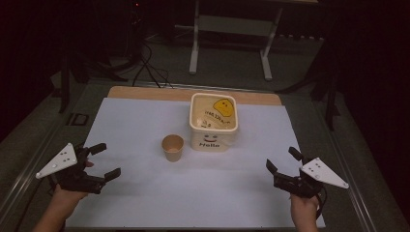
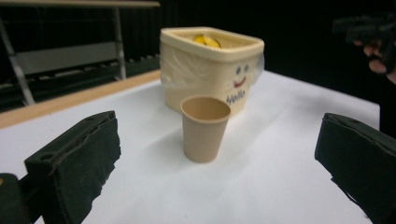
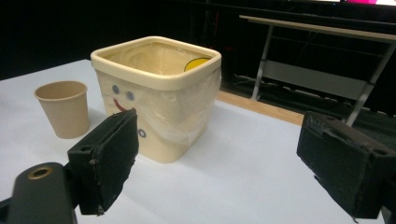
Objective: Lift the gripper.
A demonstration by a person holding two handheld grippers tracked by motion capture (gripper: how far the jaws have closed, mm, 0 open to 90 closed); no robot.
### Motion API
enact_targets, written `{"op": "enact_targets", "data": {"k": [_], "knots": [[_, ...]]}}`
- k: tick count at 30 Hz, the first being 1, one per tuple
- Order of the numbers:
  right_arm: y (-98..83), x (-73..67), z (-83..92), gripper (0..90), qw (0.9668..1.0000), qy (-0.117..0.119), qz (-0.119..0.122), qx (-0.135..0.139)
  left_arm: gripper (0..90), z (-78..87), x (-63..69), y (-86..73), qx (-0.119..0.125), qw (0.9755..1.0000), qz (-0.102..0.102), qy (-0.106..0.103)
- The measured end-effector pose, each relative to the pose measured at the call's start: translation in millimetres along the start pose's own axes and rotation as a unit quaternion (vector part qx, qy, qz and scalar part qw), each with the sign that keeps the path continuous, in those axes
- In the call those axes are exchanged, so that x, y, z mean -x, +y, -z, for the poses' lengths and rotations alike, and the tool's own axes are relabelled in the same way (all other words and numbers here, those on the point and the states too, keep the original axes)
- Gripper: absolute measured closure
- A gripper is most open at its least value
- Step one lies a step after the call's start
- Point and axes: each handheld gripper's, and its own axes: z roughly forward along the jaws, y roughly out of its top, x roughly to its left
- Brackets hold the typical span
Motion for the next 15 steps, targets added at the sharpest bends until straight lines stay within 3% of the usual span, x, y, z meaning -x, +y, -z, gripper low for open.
{"op": "enact_targets", "data": {"k": [8, 12, 15], "knots": [[-0.2, -0.2, -0.2, 12.7, 0.9999, 0.008, -0.005, -0.004, 0.9, -0.6, 0.2, 1.0, -0.004, 1.0000, 0.006, 0.000], [1.1, -0.8, 0.8, 12.2, 0.9998, 0.018, -0.011, 0.002, 0.8, 1.2, 1.9, 7.6, -0.003, 0.9998, 0.018, -0.002], [2.2, -1.6, 1.2, 12.2, 0.9997, 0.022, -0.009, 0.005, 0.8, 3.1, 4.9, 14.6, -0.001, 0.9999, 0.013, -0.003]]}}
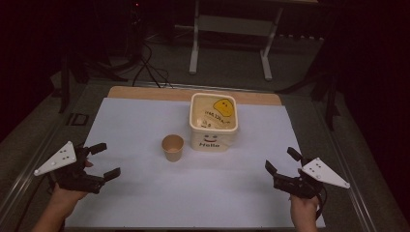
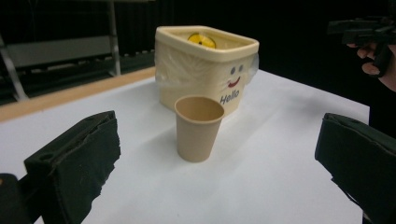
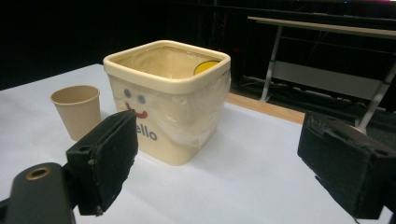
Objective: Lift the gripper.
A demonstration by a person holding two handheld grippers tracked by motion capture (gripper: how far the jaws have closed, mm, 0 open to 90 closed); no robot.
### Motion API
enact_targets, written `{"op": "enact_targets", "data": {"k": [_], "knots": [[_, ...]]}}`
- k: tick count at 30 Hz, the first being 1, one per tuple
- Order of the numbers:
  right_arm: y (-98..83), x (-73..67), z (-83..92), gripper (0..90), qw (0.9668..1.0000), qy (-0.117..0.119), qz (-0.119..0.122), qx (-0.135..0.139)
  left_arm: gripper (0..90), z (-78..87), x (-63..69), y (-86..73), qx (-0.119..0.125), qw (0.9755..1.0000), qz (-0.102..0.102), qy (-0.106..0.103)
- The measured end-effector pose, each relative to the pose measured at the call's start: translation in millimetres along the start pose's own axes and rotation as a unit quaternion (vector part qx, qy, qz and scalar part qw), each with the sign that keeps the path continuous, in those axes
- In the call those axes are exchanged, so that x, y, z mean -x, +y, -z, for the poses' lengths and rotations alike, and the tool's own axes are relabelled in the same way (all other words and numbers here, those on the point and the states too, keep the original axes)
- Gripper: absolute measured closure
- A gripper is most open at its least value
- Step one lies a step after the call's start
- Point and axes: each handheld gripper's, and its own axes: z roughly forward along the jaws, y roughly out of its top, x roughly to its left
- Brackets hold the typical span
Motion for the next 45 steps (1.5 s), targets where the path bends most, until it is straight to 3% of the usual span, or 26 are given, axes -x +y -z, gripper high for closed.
{"op": "enact_targets", "data": {"k": [9, 18, 24, 30, 31, 36, 39, 45], "knots": [[0.3, -0.4, -0.8, 12.2, 1.0000, -0.003, 0.000, -0.004, 0.9, -1.6, 2.8, 5.7, -0.020, 0.9996, -0.005, -0.018], [1.4, -0.2, -0.2, 12.3, 1.0000, 0.001, -0.002, -0.006, 0.9, 0.1, -1.8, 35.0, -0.038, 0.9984, -0.007, -0.041], [1.0, 0.5, -0.8, 12.3, 0.9999, 0.005, -0.006, -0.007, 1.0, 1.5, -4.5, 56.5, -0.047, 0.9975, -0.020, -0.048], [1.1, -0.2, -2.0, 12.3, 0.9999, 0.007, -0.004, -0.009, 1.0, -4.8, -4.4, 71.7, -0.064, 0.9955, -0.038, -0.058], [1.1, -0.1, -2.0, 12.3, 0.9999, 0.007, -0.003, -0.009, 1.0, -6.5, -4.8, 74.2, -0.069, 0.9947, -0.038, -0.067], [1.2, 0.4, -2.3, 12.3, 0.9999, 0.009, -0.002, -0.012, 1.0, -12.4, -2.7, 83.6, -0.076, 0.9935, -0.051, -0.067], [1.0, 0.2, -3.1, 12.2, 0.9998, 0.011, -0.002, -0.014, 1.1, -19.4, -1.1, 91.9, -0.089, 0.9908, -0.060, -0.082], [1.3, 0.0, -3.4, 12.3, 0.9998, 0.013, -0.002, -0.014, 1.1, -27.8, 2.1, 101.8, -0.104, 0.9876, -0.074, -0.092]]}}
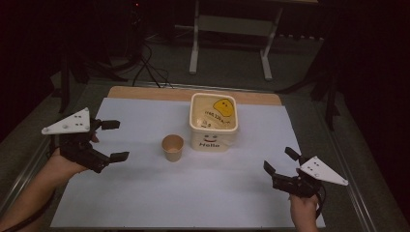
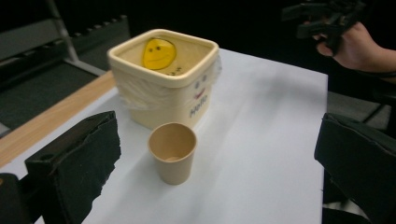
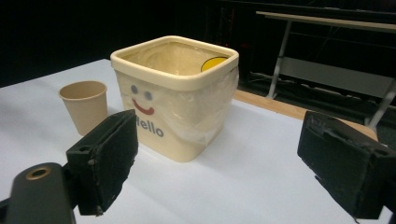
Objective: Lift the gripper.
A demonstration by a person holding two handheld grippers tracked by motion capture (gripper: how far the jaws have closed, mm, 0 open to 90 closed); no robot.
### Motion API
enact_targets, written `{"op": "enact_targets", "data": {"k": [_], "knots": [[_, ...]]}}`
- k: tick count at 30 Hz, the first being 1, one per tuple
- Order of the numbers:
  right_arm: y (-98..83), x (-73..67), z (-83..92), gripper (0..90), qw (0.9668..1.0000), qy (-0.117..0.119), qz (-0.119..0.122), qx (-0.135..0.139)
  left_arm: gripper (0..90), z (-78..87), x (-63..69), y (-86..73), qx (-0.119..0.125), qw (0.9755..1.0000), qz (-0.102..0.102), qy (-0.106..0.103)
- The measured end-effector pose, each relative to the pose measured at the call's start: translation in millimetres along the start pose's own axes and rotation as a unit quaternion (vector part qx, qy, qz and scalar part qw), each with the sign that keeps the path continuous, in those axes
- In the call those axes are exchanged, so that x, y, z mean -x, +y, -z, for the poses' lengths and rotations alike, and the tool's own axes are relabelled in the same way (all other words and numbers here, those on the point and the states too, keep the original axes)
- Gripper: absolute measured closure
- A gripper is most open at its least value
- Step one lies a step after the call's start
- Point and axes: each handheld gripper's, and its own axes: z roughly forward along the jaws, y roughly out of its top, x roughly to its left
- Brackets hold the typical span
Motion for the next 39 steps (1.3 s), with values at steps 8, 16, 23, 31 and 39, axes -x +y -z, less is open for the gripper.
{"op": "enact_targets", "data": {"k": [8, 16, 23, 31, 39], "knots": [[-0.3, 0.6, -0.5, 12.3, 1.0000, 0.003, -0.003, 0.000, 1.6, -10.1, 0.1, 15.3, -0.020, 0.9996, -0.020, -0.009], [-0.1, 0.3, -1.0, 12.3, 1.0000, 0.004, -0.005, -0.002, 1.6, -19.4, 4.7, 29.0, -0.043, 0.9981, -0.043, -0.010], [0.2, -0.2, -1.8, 12.3, 0.9999, 0.010, -0.005, -0.002, 1.7, -27.2, 4.9, 33.9, -0.066, 0.9963, -0.054, -0.013], [-0.2, -0.6, -2.7, 12.3, 0.9999, 0.012, -0.004, -0.002, 2.1, -37.4, 5.3, 39.1, -0.087, 0.9937, -0.067, -0.020], [-0.4, -0.1, -3.0, 12.3, 0.9999, 0.011, -0.002, -0.004, 2.1, -52.7, 2.5, 44.0, -0.114, 0.9900, -0.074, -0.037]]}}
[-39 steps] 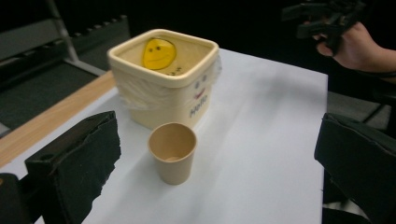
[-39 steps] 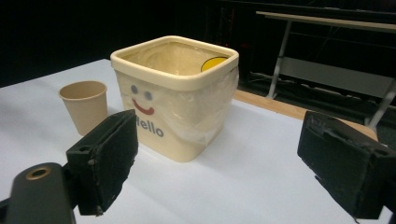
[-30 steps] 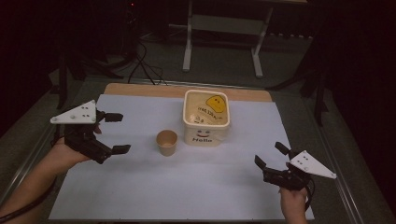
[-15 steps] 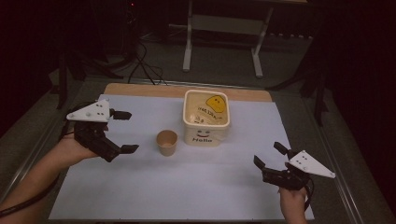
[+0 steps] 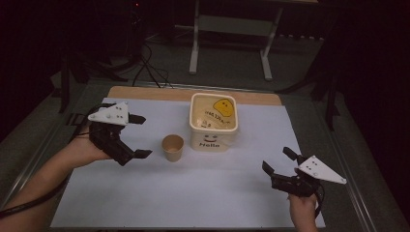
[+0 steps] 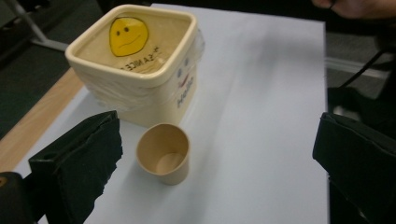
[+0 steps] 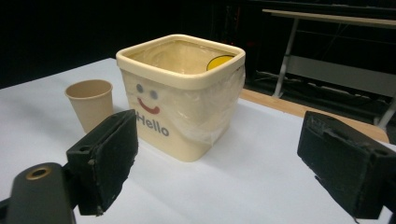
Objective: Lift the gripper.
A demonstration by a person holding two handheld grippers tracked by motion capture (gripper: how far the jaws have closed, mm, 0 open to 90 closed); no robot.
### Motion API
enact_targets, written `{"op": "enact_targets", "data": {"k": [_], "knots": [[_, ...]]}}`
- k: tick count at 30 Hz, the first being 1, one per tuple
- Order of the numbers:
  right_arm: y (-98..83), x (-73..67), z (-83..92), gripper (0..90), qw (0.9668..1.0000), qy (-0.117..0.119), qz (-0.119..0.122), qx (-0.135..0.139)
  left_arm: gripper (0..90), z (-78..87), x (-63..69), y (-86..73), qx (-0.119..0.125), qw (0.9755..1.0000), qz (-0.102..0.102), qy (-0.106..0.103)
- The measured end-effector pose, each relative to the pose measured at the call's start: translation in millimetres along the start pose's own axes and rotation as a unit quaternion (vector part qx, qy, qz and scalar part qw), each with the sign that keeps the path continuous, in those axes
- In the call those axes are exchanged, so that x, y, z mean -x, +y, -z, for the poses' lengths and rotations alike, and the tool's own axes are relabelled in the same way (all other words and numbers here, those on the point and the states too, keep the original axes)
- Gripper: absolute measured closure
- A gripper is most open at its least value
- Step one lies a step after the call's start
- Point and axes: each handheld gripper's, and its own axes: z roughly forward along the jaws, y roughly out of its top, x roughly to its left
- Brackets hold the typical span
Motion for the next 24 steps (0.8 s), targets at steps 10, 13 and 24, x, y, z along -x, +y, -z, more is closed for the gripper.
{"op": "enact_targets", "data": {"k": [10, 13, 24], "knots": [[-0.2, -0.2, -0.3, 12.3, 1.0000, 0.000, 0.003, -0.001, 3.4, -17.7, -1.1, 5.8, -0.026, 0.9994, -0.018, -0.013], [-0.2, -0.2, -0.3, 12.4, 1.0000, 0.001, 0.001, -0.001, 3.9, -21.4, -1.5, 6.7, -0.033, 0.9991, -0.023, -0.015], [0.4, -0.8, 0.3, 12.4, 1.0000, 0.001, 0.005, -0.001, 7.0, -48.3, -3.6, 8.8, -0.077, 0.9953, -0.038, -0.044]]}}
